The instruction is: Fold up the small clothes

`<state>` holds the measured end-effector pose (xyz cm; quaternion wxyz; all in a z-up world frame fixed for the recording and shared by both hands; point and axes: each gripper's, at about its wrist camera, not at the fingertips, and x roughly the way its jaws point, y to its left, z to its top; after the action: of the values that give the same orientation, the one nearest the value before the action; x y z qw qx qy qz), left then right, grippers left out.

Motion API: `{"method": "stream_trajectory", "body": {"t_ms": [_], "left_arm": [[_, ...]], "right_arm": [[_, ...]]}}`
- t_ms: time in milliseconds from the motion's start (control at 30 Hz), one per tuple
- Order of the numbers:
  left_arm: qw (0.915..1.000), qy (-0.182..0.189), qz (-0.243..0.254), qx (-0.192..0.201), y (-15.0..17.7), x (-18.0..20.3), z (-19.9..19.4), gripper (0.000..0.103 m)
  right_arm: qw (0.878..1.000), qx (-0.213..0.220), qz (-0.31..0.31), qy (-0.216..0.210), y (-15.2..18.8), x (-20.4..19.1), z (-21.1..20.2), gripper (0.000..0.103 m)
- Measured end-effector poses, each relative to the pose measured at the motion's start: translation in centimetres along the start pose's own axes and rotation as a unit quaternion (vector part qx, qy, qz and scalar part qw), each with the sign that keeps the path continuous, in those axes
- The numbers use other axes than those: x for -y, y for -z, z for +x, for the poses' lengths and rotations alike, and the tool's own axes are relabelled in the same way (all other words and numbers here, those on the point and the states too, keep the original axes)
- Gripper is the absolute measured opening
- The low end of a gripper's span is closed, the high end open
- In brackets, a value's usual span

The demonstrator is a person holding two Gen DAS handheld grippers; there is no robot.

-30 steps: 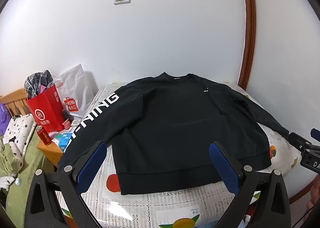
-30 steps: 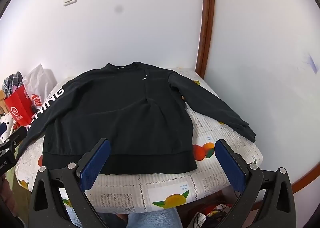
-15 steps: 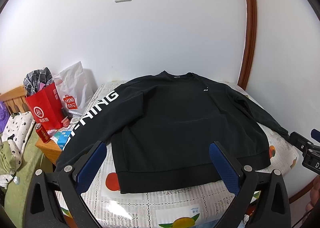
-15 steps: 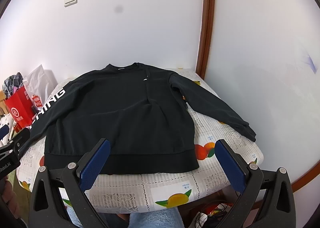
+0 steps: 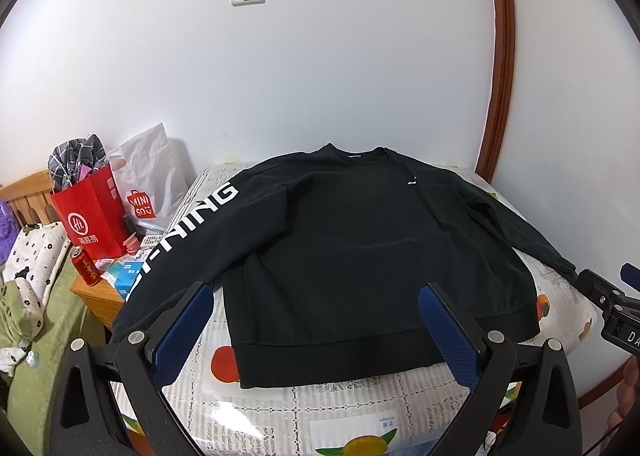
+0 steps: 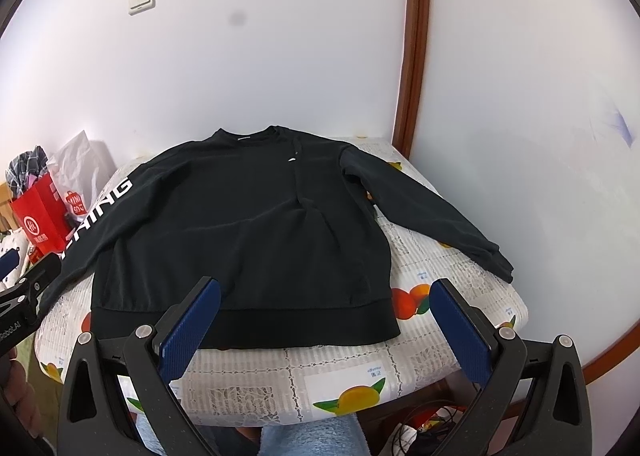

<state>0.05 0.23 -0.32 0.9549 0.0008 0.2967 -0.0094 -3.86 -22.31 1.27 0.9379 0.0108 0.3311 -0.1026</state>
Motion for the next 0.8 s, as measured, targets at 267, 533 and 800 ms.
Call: {"method": "stream_trajectory", "body": {"t_ms": [267, 533, 800], "left_arm": [[1.0000, 0.002, -0.003, -0.004, -0.11, 0.08, 0.02, 0.103], [1.0000, -0.004, -0.004, -0.006, -0.22, 0.00, 0.02, 0.103], [1.0000, 0.000, -0.004, -0.005, -0.69, -0.03, -0.05, 0.103]], "right_arm": [[1.000, 0.000, 0.002, 0.002, 0.11, 0.06, 0.04, 0.102], [1.000, -0.003, 0.002, -0.007, 0.12, 0.04, 0.12, 0.102], [1.000, -0.003, -0.004, 0.000, -0.17, -0.49, -0.15, 0.102]]}}
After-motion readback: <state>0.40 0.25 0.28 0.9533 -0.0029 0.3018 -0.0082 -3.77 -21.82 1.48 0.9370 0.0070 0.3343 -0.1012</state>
